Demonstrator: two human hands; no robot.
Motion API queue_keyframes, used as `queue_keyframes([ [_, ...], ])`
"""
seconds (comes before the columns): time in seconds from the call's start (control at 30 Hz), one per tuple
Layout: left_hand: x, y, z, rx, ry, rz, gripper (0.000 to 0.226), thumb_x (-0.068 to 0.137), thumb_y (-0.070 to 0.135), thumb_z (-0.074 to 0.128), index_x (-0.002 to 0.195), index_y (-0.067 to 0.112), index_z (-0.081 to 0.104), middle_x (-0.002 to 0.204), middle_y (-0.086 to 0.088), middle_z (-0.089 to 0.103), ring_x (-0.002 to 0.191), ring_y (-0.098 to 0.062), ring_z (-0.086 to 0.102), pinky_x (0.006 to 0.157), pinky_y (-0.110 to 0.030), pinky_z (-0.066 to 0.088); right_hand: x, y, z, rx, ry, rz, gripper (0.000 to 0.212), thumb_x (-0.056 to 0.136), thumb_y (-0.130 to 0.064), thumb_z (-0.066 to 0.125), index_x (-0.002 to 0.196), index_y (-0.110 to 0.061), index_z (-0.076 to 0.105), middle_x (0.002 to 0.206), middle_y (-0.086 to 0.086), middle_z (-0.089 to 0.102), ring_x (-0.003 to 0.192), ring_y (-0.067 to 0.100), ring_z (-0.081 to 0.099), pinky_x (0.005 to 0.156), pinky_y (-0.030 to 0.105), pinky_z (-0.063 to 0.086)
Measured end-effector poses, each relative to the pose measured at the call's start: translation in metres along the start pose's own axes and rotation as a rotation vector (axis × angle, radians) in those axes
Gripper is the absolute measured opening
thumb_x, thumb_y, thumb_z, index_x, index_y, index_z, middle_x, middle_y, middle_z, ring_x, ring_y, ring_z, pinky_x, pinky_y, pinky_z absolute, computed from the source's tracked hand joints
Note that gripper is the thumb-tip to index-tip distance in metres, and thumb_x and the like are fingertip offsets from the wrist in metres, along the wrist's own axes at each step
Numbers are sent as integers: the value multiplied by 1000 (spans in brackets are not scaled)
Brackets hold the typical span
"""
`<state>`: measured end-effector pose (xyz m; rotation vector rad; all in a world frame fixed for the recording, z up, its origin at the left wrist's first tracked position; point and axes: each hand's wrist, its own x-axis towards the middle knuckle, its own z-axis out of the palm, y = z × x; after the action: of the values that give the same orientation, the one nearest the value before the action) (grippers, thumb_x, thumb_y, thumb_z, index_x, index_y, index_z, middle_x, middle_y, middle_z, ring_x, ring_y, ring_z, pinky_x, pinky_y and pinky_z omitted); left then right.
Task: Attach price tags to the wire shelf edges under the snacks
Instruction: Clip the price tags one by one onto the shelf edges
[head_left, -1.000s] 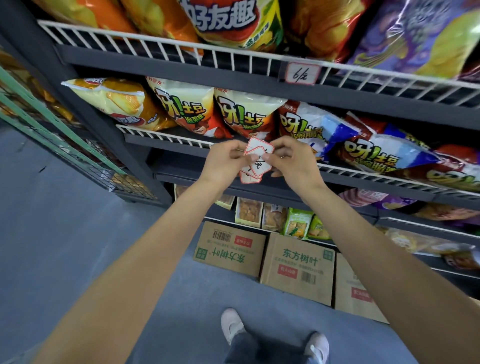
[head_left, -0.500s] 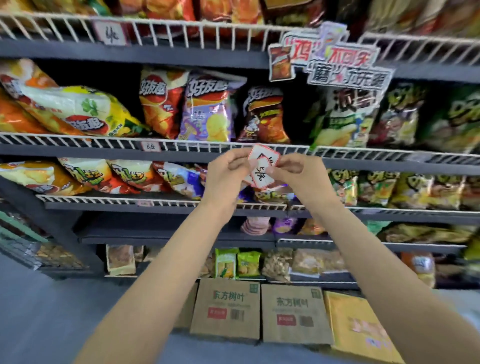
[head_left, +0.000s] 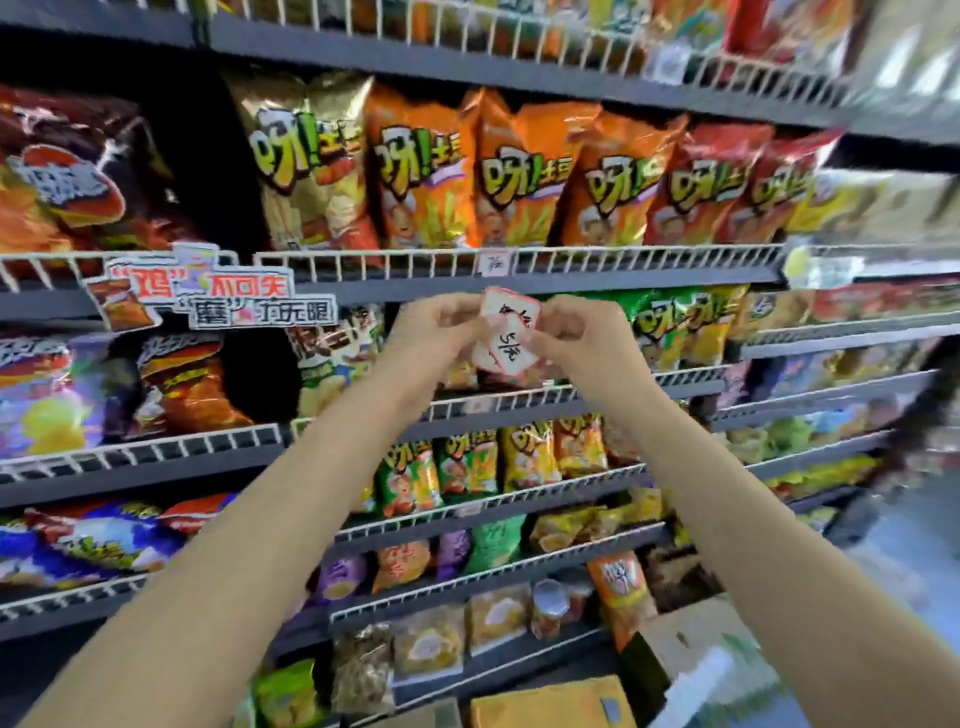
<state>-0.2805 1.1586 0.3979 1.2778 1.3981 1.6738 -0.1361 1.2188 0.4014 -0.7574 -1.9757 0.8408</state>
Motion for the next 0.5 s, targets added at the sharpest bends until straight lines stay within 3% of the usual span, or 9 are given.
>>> queue_keyframes([
  [0.13,54,-7,79,16,-57,29,7,87,8,63,86,13,68,91,-9,71,82,-22,68,79,-35,56,29,47,-71,-11,102,12,6,87,-18,65,85,-13,67,80,11,71,70,25,68,67,43,59],
  [0.27,111,-19,168,-39,-82,49,7,88,9,62,84,13,66,83,0,67,74,-13,64,73,-25,55,59,97,-142,30,196,78,15,84,-21,70,87,-7,68,81,15,70,68,24,68,58,35,58],
  [0.4,164,-25,265,-88,-148,43,10,88,19,64,94,12,67,86,-2,67,86,-23,63,81,-37,53,86,144,-220,102,335,108,11,81,-21,73,73,-23,66,72,1,69,73,24,68,62,37,58],
  [0.5,194,-24,335,-103,-154,55,19,90,21,61,101,7,67,77,0,64,74,-19,61,70,-34,52,98,176,-280,175,429,121,15,79,-20,74,70,-25,63,67,-3,66,66,18,65,58,30,56],
])
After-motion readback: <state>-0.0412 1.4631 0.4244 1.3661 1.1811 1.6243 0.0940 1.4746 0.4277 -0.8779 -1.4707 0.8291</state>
